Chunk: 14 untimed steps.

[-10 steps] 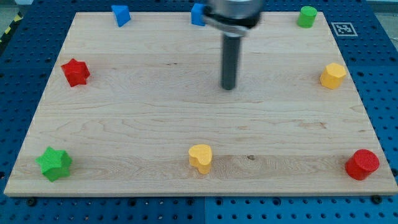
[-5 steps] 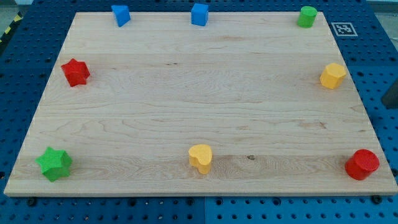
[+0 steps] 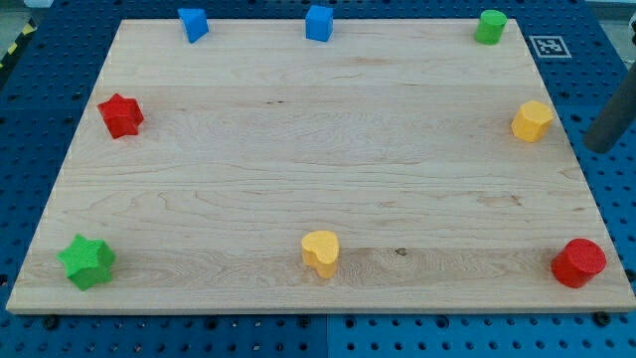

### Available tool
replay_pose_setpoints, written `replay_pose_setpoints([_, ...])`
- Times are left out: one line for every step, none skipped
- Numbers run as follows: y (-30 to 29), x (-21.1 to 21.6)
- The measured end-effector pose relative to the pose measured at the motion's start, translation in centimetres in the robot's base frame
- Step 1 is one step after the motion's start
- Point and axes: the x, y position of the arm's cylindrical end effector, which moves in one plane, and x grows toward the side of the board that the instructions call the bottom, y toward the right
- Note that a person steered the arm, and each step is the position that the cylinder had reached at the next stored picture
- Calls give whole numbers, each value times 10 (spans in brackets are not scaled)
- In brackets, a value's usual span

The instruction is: Place the yellow hexagon and red circle in a vertical line

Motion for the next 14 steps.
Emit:
replay_pose_setpoints([-15, -11])
replay_pose_setpoints([-15, -23])
replay_pose_setpoints([-15, -27])
replay_pose_setpoints([-15, -33])
replay_pose_setpoints([-22, -33])
replay_pose_setpoints([-37, -33])
replay_pose_setpoints([-62, -33])
replay_pose_setpoints([-86, -33])
replay_pose_setpoints([-111, -33])
replay_pose_setpoints([-134, -33])
replay_pose_setpoints([-131, -20])
replay_pose_setpoints([-50, 50])
replay_pose_setpoints([27, 98])
replay_pose_setpoints([28, 118])
